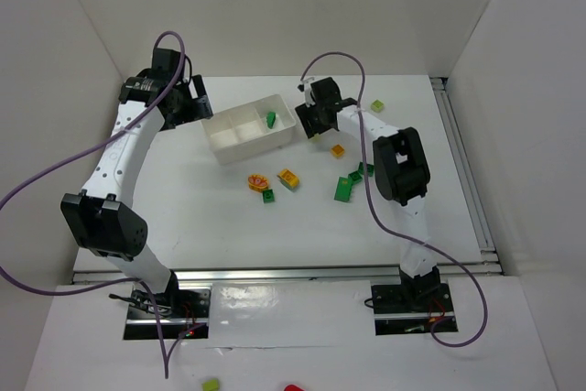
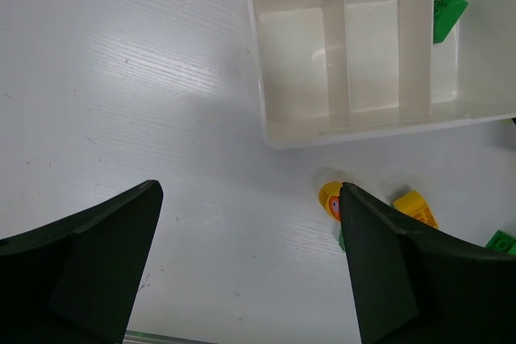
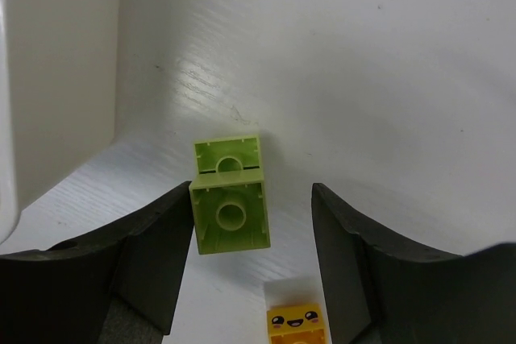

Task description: Sort the legos into containers by color

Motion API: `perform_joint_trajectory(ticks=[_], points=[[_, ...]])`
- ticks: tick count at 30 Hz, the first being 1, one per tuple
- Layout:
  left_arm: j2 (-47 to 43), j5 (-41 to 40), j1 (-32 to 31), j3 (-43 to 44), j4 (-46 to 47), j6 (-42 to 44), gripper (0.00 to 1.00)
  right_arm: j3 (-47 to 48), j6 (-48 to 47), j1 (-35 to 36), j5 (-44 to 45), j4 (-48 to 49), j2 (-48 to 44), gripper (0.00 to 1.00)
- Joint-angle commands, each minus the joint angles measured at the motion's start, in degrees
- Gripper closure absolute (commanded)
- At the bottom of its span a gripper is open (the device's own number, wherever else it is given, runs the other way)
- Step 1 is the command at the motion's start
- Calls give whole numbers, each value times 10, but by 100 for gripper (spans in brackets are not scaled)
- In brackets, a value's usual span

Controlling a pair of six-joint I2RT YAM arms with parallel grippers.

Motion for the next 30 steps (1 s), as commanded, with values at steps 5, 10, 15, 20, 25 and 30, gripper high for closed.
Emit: perform_joint_trajectory(ticks=[5,10,15,20,25,30], points=[[-14,-13,-2,0,-1,6,0,10,-2,-6,-39,9,3,37],[-14,-3,-2,0,-1,6,0,-6,15,-6,-45,19,-16,53],[-14,20,-2,18,-1,14,0,-27,41,-6,-35,30,-56,72],[-14,209,-2,32,18,61,2,-71,108,-35,-150,42,-185,72],[-30,498,-2,-27,141,102,3,-135,151,-58,-318,64,-283,74],[-24,667,-23,-70,242,88,3,-175,215,-69,-491,99,-342,74]])
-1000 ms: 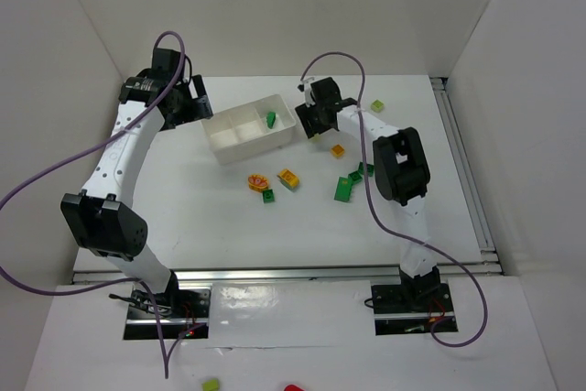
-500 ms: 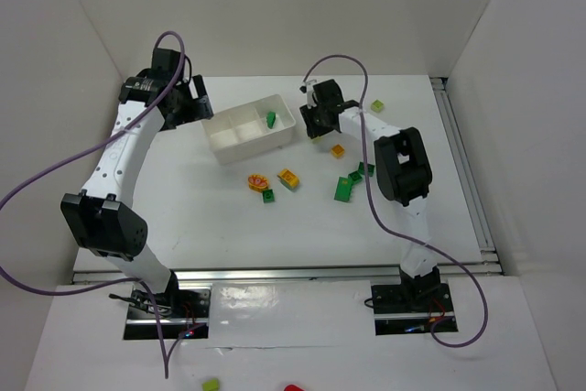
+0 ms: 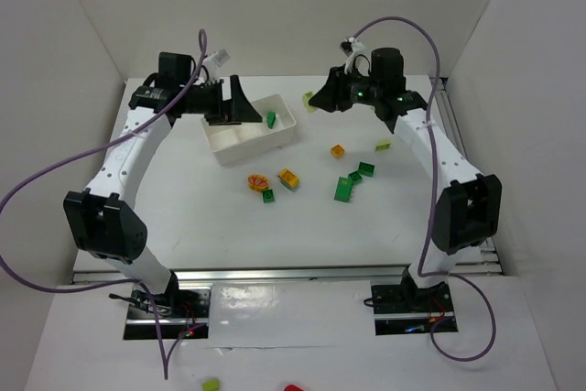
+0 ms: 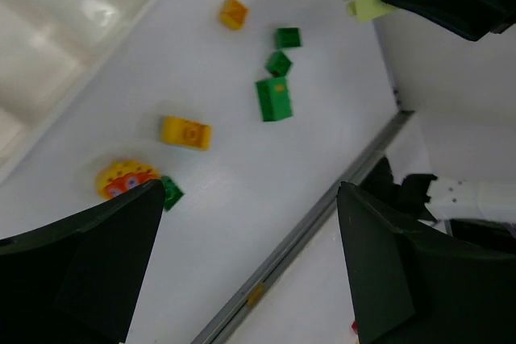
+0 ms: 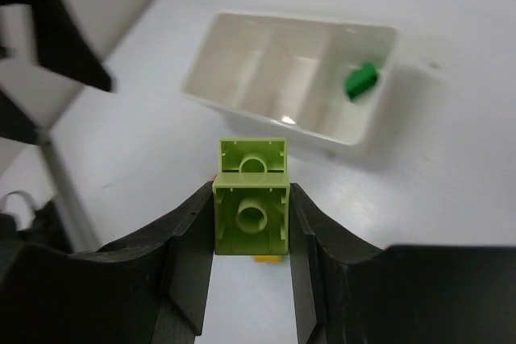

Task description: Sort the legos into containers by color

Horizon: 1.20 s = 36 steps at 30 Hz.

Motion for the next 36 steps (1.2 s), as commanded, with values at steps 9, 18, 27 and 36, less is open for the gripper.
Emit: perform_joint_trajectory(ticks=[9,18,27,36], points=[[3,314,-44,-43,241,-46,7,-45,141,12,-292,134,-32,74],[20,308,-49,-48,239,-29,8,-18,180,29,-336,182,-21,74],[57,315,-60,-20,239,-29,9,1,180,45,-357,165,-16,74],[62,356,-71,-15,279,-54,29,1,174,51,-357,160,-6,74]])
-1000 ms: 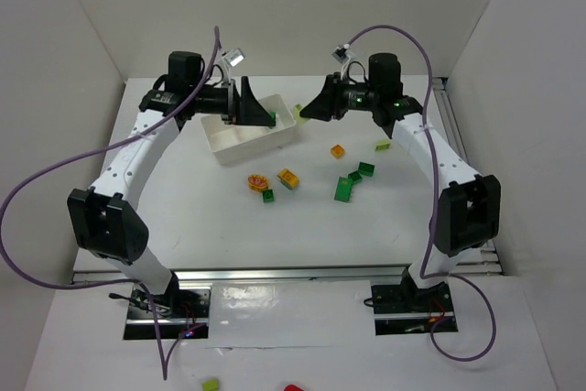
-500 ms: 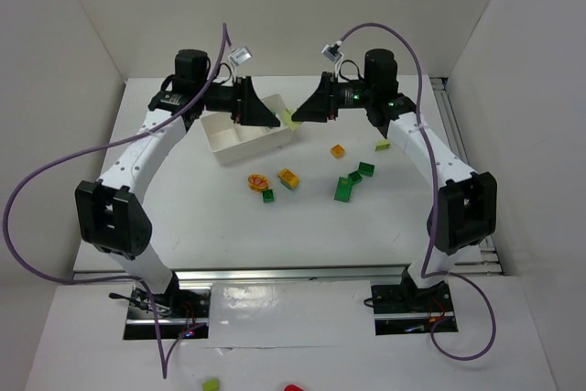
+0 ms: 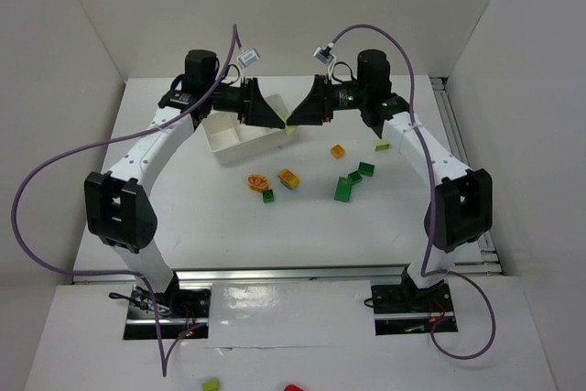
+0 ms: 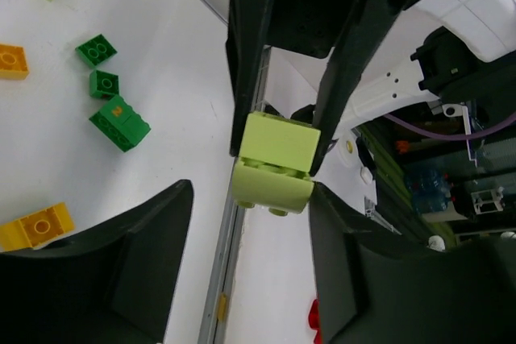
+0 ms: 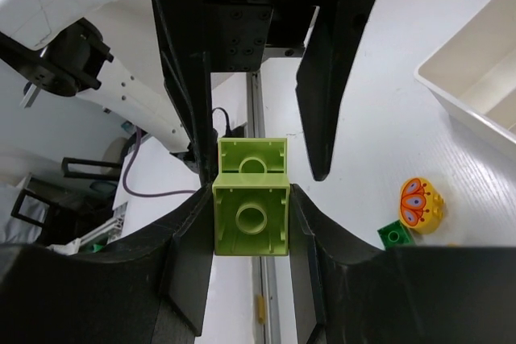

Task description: Sort the legos into containers by color

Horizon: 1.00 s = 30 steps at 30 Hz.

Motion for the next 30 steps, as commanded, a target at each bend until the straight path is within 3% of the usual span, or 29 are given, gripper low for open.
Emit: perform_joint_trajectory(ticks=[1,5,6,9,12,15,19,24,27,28,29,30], points=[[5,39,-7,20,54,-13,33,28,1,6,-18,15,7,74],[5,45,-7,8,60,-18,55,35,1,11,-12,20,13,74],[5,45,-7,8,60,-18,65,35,1,11,-12,20,13,74],[5,45,-7,8,60,-24,75,40,1,11,-6,15,18,74],[11,45,-1,13,34,-5,98,40,-4,5,22,-4,18,74],[11,37,11,5,8,14,100,28,4,-20,34,5,2,75],[-17,4,38,-78,-9,23,100,20,5,-34,40,0,-11,75],[-28,-38,64,-108,-36,28,100,20,10,-39,103,-9,-11,73],[-8,-202,71,-54,-108,-11,100,69,-25,-22,248,-119,19,73],[5,-254,71,-33,-130,-21,100,78,-30,-14,351,-142,24,73],[33,-337,71,4,-151,-39,100,78,-30,-7,397,-167,30,73],[46,-366,71,20,-166,-39,100,78,-24,1,433,-168,30,73]])
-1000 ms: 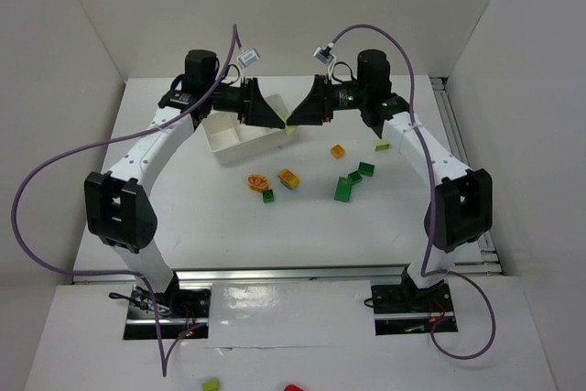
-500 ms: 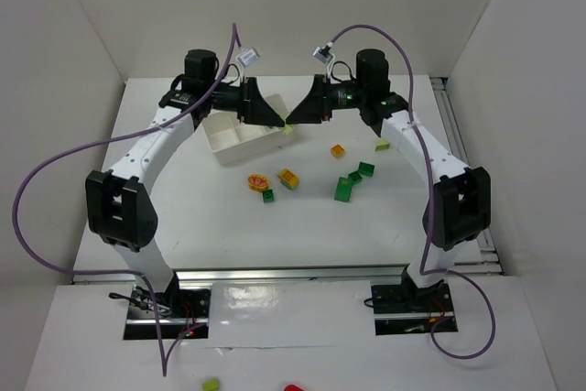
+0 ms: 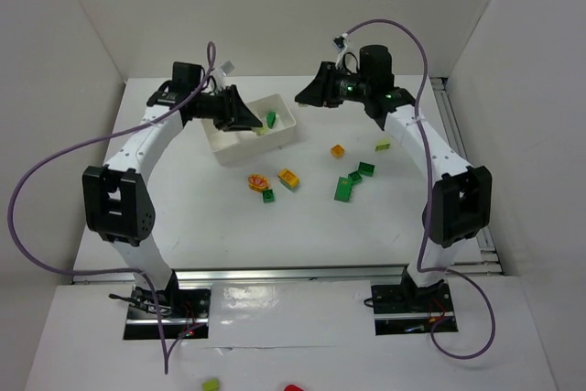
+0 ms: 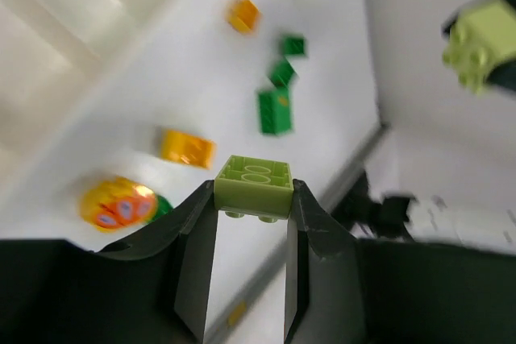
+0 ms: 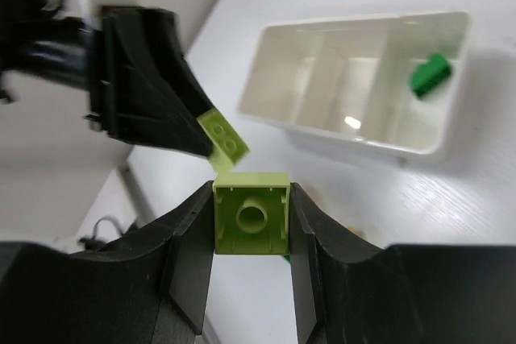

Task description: Sort the legos into containers by color

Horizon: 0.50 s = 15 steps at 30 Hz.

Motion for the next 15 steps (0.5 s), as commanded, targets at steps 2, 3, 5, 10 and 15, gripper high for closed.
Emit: perform_joint_trajectory(ticks=[2,3,5,10,15], points=[[52,-260,-6,101,-73,-36,100,15,2,23,230,-64,3,74],[67,-291,-6,109,-73,-36,100,-2,8,23,243,-56,2,74],[82,-341,-6,130,-78,-41,100,-14,8,23,258,-56,-4,74],[169,-356,-6,201,-95,-12,100,2,-8,43,306,-95,-4,74],[235,-354,-12,275,-113,-6,100,8,-21,61,319,-101,9,74]])
